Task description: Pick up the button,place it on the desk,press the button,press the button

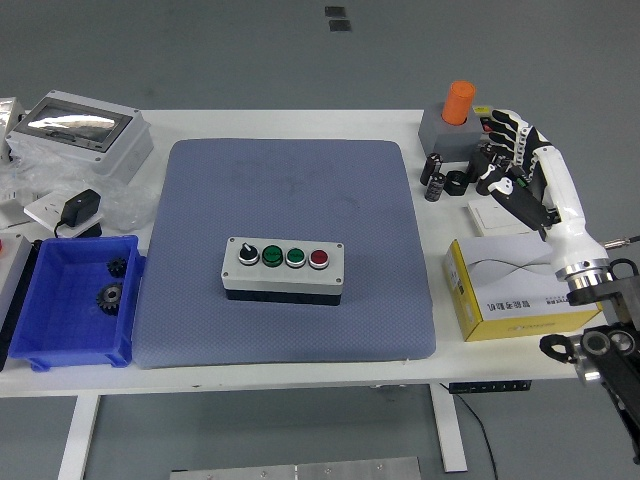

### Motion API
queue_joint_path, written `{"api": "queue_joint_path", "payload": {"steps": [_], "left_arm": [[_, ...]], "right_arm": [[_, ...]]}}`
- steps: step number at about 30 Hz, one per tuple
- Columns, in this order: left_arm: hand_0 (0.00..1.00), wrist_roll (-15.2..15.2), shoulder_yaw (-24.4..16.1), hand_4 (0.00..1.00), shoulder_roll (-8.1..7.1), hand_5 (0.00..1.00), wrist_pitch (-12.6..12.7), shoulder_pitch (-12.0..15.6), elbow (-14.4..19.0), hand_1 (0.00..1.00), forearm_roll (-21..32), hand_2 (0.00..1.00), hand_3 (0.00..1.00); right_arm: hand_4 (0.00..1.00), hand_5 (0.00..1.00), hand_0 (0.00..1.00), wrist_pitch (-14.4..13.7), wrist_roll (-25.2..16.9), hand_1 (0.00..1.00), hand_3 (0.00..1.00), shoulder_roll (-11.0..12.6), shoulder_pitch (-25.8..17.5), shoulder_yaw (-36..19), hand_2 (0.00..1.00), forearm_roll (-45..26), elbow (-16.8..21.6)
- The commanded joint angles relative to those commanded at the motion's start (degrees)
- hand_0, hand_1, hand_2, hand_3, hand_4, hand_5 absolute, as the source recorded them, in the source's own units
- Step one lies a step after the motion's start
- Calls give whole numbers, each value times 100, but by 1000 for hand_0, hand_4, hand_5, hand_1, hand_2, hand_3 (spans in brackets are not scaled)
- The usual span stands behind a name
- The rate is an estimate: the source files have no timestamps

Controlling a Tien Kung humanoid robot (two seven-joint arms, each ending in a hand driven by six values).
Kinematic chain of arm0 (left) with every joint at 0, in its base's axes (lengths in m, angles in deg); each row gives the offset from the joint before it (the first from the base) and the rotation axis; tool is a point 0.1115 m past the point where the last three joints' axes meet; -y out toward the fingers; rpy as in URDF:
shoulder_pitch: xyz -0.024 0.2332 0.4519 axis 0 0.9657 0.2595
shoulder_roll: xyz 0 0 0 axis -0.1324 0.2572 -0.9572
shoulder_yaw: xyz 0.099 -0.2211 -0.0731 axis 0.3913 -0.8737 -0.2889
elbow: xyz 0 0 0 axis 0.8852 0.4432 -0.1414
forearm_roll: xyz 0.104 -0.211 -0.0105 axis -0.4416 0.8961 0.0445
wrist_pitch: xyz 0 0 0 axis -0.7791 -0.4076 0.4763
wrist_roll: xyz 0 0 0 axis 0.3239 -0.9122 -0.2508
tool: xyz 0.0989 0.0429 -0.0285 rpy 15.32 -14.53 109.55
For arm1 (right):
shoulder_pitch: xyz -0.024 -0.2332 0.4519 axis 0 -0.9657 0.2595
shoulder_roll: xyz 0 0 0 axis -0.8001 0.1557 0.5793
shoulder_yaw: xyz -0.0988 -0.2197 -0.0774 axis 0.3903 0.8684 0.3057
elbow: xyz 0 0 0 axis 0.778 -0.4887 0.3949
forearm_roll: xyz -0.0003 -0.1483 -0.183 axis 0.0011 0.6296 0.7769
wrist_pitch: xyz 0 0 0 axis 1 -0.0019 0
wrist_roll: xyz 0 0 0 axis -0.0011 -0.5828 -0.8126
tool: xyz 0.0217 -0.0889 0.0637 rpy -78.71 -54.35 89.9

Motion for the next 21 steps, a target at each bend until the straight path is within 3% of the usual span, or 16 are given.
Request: {"api": "queue_joint_path", "payload": {"steps": [4,5,10,11,21], "left_arm": [[705,-1,0,657,26,964,-7,23,-5,686,1,675,814],[705,-3,-2,674,33,970,-11,27,-6,686,-2,678,817],[705,7,-7,674,50,970,-19,43,-12,686,7,678,817],[705,4,2,667,46,962,-13,46,-12,687,26,678,815],[704,21,18,635,74,946,8,19,-17,686,70,679,815]], "right_arm": [[829,526,827,-10,-165,847,882,-17,-89,-112,874,-382,0],[998,690,858,-12,-185,879,934,-25,-95,-123,918,-439,-2],[998,690,858,-29,-239,879,934,-68,-104,-124,918,-639,-34],[998,797,836,-28,-244,851,901,-76,-105,-116,891,-672,-49],[998,849,834,-2,-282,845,896,-130,-106,-118,880,-865,-129]]}}
